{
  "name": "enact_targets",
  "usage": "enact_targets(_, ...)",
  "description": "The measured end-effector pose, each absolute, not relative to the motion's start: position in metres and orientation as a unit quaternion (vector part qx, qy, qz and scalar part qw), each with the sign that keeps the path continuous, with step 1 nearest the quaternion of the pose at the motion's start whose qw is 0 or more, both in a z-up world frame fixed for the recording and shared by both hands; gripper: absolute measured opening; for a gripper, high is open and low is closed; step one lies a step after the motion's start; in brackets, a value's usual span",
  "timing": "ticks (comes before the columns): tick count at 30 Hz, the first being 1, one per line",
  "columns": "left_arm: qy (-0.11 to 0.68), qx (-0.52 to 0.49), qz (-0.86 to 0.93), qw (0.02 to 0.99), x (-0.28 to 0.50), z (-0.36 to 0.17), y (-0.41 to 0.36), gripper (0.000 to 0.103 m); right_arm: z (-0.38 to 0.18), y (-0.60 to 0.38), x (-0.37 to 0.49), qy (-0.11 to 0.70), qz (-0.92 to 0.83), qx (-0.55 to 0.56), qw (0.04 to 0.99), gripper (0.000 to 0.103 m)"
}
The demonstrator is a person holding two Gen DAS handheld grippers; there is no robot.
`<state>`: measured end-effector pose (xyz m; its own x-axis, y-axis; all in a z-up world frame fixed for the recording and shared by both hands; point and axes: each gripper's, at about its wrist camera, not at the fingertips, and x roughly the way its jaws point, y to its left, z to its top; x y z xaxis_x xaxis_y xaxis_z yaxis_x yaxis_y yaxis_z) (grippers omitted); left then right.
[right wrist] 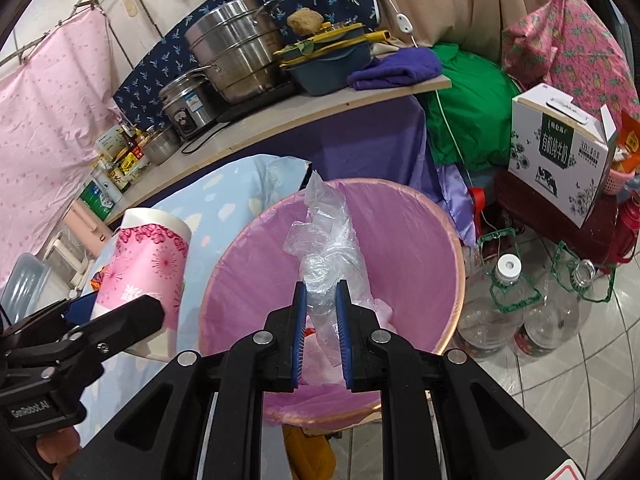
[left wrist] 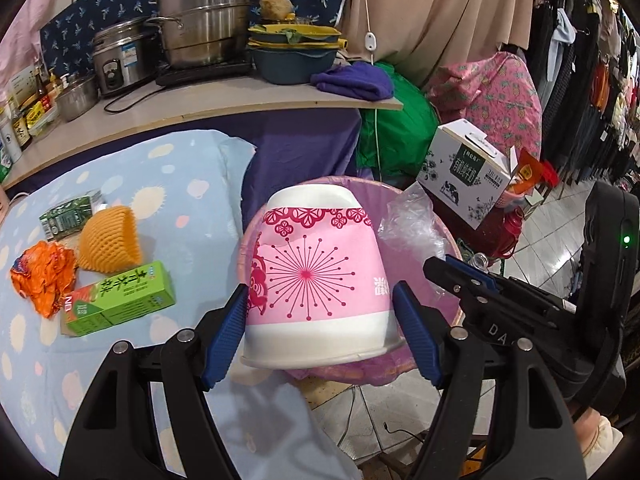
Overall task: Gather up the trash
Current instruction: 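Carry the pink cup and clear bag over the pink bin and release them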
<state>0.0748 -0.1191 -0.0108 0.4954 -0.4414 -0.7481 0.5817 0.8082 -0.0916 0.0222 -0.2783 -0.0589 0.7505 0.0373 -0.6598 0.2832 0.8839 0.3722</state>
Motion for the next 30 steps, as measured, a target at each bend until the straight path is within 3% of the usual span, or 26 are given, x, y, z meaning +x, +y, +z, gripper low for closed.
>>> enact_targets(14,0.415,0.092,-0.302,0.853,0.09,-0.03,-0.139,0.07,-0.067,-0.287,0.032,0.35,-0.079,0.239,0.902,0.019)
enact_targets(23,0.416,0.087,-0.3,0.854,0.093,-0.034,-0.139,0.071,-0.061,-0.287,0.033,0.341,-0.082,0.238,0.906,0.033)
enact_targets(30,0.422,0.082,-0.293,0.854,0.096,-0.035,-0.135,0.071,-0.058,-0.285,0.034,0.34,-0.077,0.236,0.907,0.033)
